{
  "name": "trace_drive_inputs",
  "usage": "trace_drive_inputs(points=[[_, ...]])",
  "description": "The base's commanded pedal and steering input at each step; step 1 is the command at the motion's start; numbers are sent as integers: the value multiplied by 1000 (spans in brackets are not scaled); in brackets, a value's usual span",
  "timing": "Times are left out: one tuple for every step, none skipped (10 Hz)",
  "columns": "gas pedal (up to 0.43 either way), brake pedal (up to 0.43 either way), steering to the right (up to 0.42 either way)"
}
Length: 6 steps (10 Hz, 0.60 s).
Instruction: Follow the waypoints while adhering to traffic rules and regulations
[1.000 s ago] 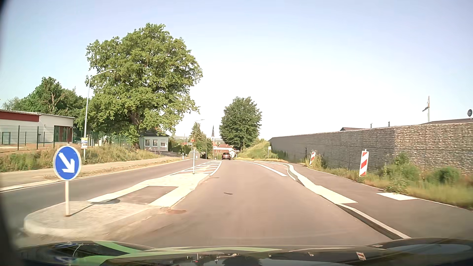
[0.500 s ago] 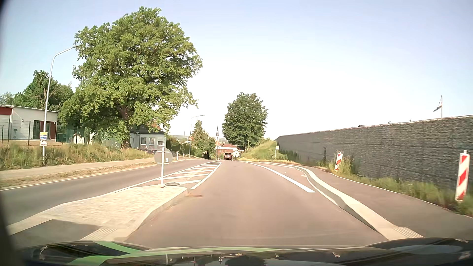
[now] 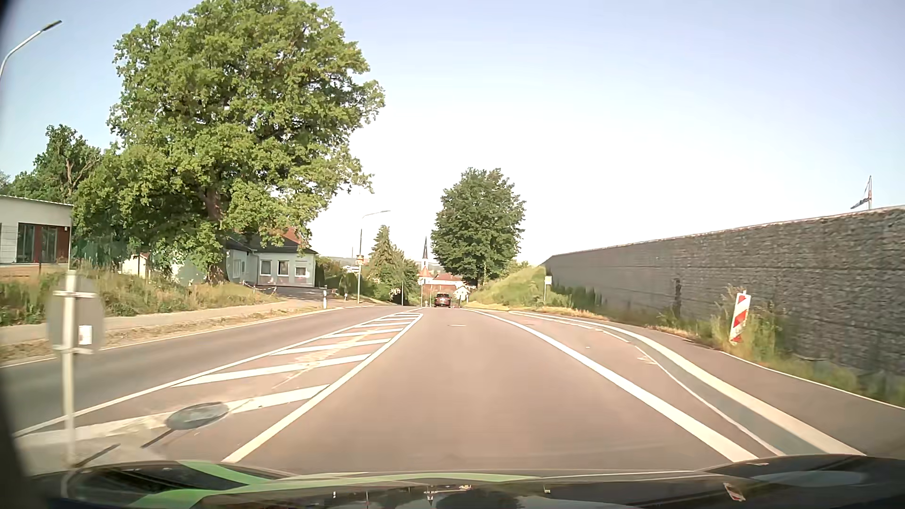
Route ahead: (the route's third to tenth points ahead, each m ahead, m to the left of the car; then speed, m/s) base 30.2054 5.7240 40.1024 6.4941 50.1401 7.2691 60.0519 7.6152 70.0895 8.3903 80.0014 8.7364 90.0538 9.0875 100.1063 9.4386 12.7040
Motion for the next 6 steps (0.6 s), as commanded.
trace_drive_inputs(points=[[20, 0, -15], [47, 0, -15], [47, 0, -15], [59, 0, -15], [67, 0, -15], [79, 0, -15]])
